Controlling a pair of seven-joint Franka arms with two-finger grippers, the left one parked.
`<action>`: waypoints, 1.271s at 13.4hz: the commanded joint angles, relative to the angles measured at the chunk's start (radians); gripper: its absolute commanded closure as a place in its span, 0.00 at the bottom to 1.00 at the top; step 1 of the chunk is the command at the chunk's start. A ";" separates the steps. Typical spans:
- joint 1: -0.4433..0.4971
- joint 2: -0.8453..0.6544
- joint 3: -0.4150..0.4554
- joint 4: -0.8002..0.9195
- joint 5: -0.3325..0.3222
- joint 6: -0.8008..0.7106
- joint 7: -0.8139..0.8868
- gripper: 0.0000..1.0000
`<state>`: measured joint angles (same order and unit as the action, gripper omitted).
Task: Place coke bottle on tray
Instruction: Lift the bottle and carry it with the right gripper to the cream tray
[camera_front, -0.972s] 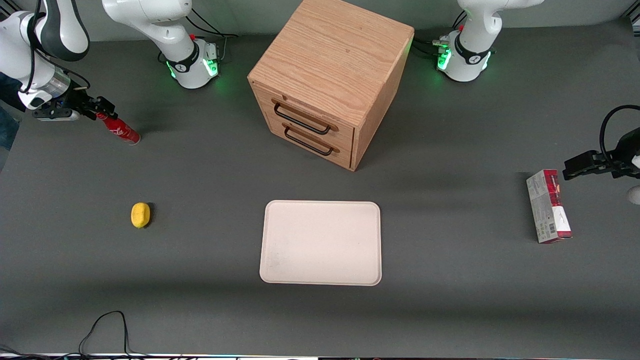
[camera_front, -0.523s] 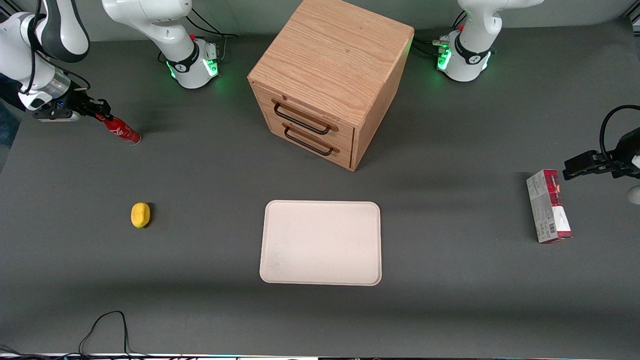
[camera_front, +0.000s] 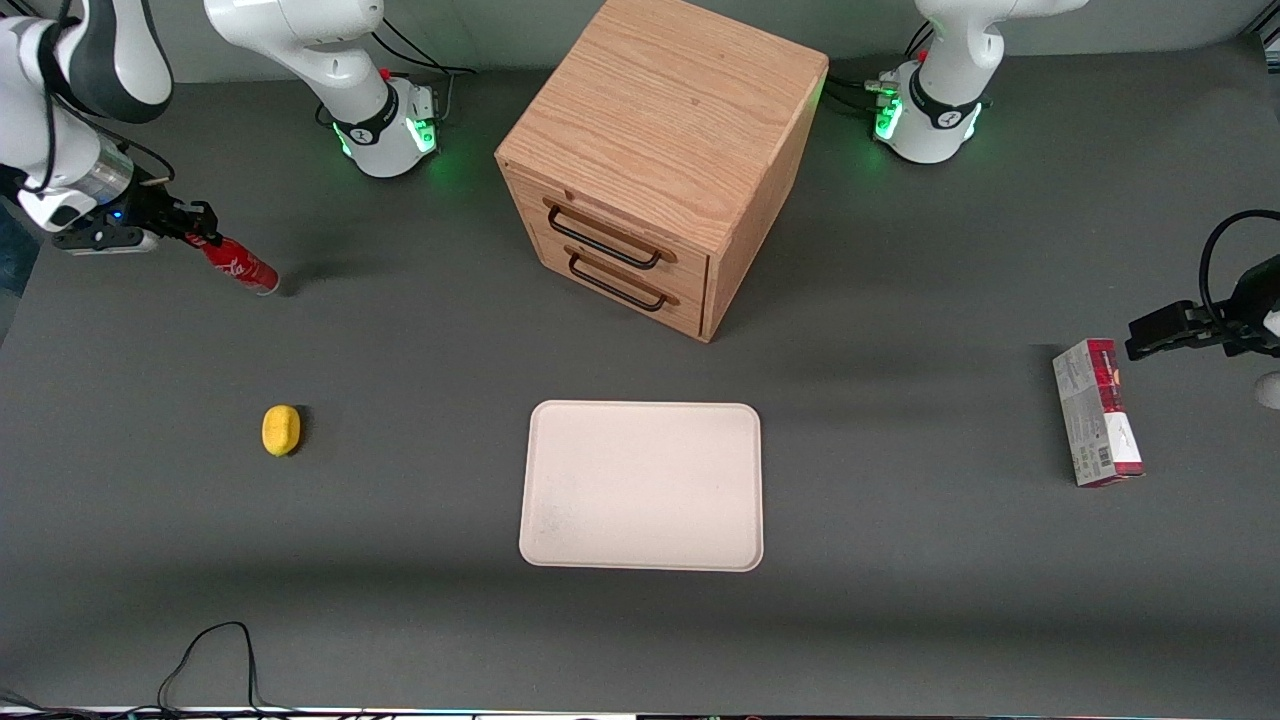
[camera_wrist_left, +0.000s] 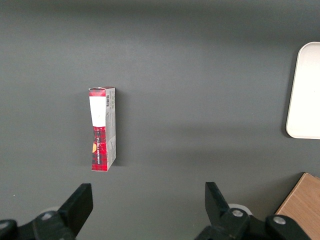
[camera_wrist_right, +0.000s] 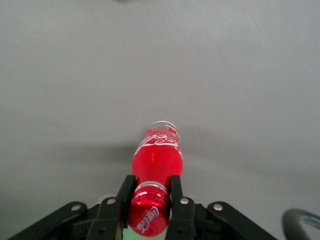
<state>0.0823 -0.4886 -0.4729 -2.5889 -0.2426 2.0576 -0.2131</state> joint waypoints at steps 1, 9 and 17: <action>0.007 0.148 0.137 0.270 0.139 -0.173 0.012 1.00; 0.002 0.551 0.488 1.072 0.342 -0.553 0.363 1.00; 0.002 0.947 0.873 1.592 0.180 -0.604 0.616 0.91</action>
<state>0.0881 0.3704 0.3307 -1.1275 -0.0277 1.4737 0.3432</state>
